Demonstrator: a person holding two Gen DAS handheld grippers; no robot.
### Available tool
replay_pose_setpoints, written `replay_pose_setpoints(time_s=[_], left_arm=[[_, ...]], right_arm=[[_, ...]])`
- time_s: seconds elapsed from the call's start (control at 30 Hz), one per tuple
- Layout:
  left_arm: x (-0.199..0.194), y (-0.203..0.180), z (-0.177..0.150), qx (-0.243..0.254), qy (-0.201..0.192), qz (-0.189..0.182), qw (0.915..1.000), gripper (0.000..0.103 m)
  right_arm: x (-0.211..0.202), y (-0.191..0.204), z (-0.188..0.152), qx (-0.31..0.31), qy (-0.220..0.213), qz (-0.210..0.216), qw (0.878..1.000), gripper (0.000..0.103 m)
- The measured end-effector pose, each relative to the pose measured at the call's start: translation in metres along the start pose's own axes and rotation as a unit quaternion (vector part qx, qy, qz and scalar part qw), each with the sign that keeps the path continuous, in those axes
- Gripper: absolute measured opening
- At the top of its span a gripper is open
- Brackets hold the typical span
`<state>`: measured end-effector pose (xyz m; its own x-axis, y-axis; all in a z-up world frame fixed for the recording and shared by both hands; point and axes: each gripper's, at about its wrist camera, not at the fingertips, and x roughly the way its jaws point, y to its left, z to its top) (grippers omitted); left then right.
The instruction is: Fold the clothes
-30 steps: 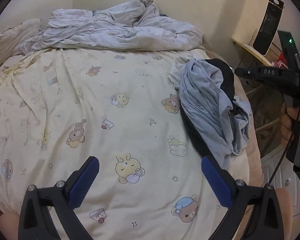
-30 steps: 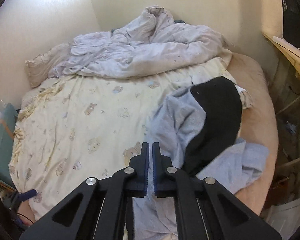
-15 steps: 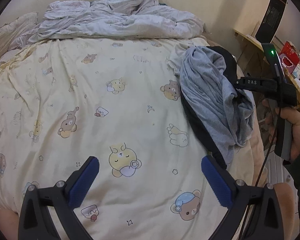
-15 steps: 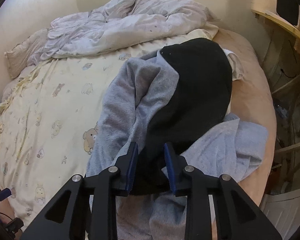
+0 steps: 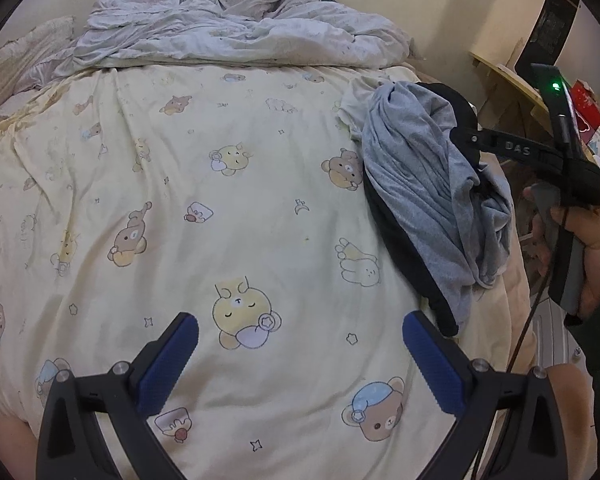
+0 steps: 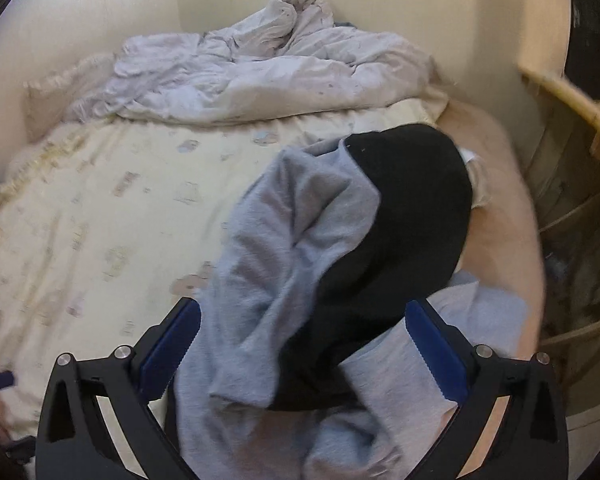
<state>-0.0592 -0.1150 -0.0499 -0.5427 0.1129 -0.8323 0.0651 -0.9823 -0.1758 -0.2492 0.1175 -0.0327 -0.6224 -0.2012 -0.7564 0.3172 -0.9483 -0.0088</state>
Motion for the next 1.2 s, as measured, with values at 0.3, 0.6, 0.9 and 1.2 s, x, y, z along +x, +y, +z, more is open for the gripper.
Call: replay_pose_setpoints(time_s=[0.3, 0.6, 0.9, 1.2], left_arm=[[-0.005, 0.006, 0.001, -0.009, -0.005, -0.003, 0.9999, 0.102], [-0.007, 0.009, 0.002, -0.024, -0.013, -0.020, 0.9994, 0.102], [-0.011, -0.009, -0.003, 0.006, -0.006, -0.037, 0.9993, 0.102], [-0.005, -0.035, 0.007, 0.045, -0.001, -0.060, 0.9972, 0.102]], right_arm=[[0.033, -0.022, -0.009, 0.043, 0.050, 0.039, 0.997, 0.023], [-0.029, -0.009, -0.011, 0.064, 0.008, 0.117, 0.991, 0.009], [-0.093, 0.026, -0.022, 0.040, -0.019, 0.151, 0.988, 0.002], [-0.105, -0.001, -0.053, 0.066, -0.027, 0.115, 0.991, 0.041]])
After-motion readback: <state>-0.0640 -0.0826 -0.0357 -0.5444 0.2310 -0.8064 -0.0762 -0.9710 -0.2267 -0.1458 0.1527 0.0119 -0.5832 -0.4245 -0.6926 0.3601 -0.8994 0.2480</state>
